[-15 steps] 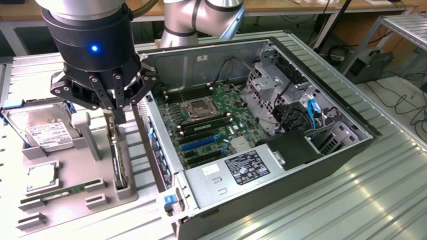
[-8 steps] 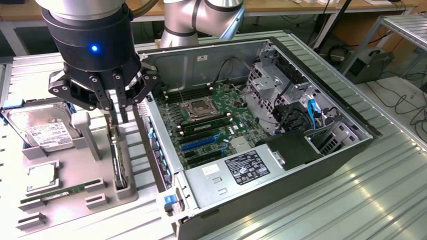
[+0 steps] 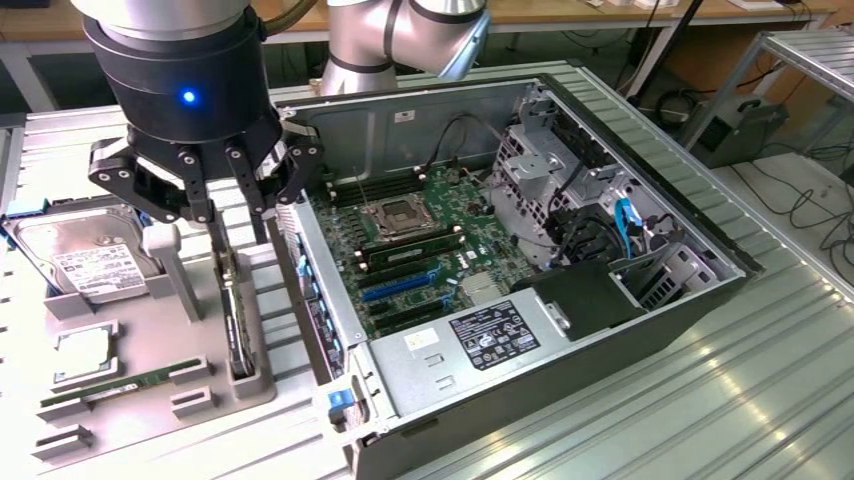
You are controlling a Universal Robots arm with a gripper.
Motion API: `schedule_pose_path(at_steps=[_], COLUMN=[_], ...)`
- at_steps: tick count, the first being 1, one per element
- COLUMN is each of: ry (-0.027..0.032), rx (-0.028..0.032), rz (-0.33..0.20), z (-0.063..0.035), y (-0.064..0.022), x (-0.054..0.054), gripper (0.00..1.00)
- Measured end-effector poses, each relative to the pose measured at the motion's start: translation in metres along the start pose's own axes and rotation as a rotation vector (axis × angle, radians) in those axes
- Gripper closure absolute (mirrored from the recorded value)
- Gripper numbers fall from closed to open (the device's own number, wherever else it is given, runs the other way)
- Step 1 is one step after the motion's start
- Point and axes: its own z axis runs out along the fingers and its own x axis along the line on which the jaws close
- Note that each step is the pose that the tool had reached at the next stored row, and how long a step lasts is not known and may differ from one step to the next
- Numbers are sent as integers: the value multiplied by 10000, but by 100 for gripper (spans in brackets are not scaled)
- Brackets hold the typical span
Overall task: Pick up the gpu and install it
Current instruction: 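Pick up the gpu and move the gpu toward the slot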
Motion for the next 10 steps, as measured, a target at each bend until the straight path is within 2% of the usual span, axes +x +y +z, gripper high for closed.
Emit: schedule_pose_path(at_steps=[6, 7, 10], ry=[0, 1, 0], rx=[0, 1, 0], rz=[0, 0, 0], z=[0, -1, 6], y=[0, 0, -1], x=[0, 0, 4], gripper=[64, 56, 56])
